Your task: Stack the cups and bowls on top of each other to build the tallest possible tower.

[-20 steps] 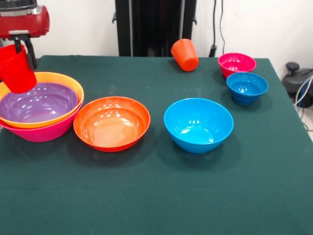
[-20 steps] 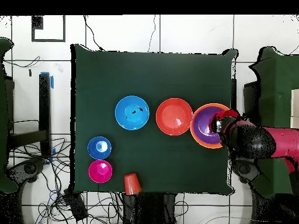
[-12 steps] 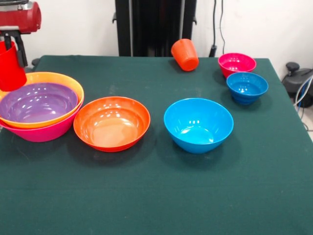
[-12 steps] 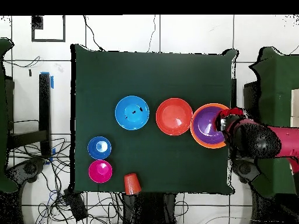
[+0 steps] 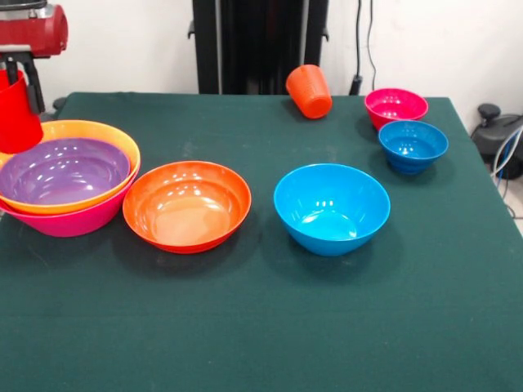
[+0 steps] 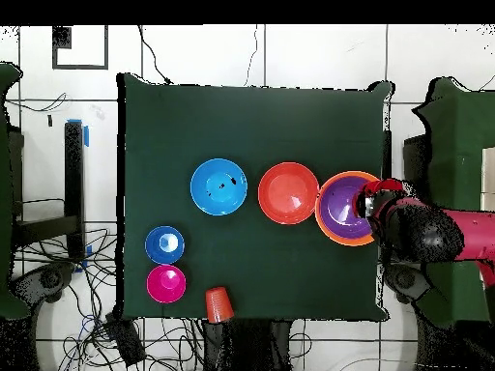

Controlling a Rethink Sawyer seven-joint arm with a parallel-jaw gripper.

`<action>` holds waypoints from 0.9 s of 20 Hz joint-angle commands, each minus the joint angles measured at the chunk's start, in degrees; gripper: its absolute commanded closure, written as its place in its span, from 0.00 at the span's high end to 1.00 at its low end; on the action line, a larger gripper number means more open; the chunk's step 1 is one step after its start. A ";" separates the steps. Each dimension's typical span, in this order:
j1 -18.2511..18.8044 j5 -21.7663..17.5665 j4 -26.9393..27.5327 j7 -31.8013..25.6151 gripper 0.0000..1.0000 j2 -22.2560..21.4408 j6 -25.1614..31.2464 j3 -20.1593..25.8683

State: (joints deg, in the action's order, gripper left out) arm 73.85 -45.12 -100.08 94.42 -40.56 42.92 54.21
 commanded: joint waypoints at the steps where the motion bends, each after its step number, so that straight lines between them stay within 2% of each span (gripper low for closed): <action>1: -2.58 -6.12 -1.51 -12.92 0.00 4.34 -3.24 -1.87; 8: -2.82 -8.69 -2.12 -9.63 0.00 6.52 -6.83 -3.05; 18: -3.40 -10.48 -2.08 -8.22 0.00 9.41 -6.24 -5.84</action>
State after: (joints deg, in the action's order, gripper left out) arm 73.73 -50.65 -100.08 94.42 -34.46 38.61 52.92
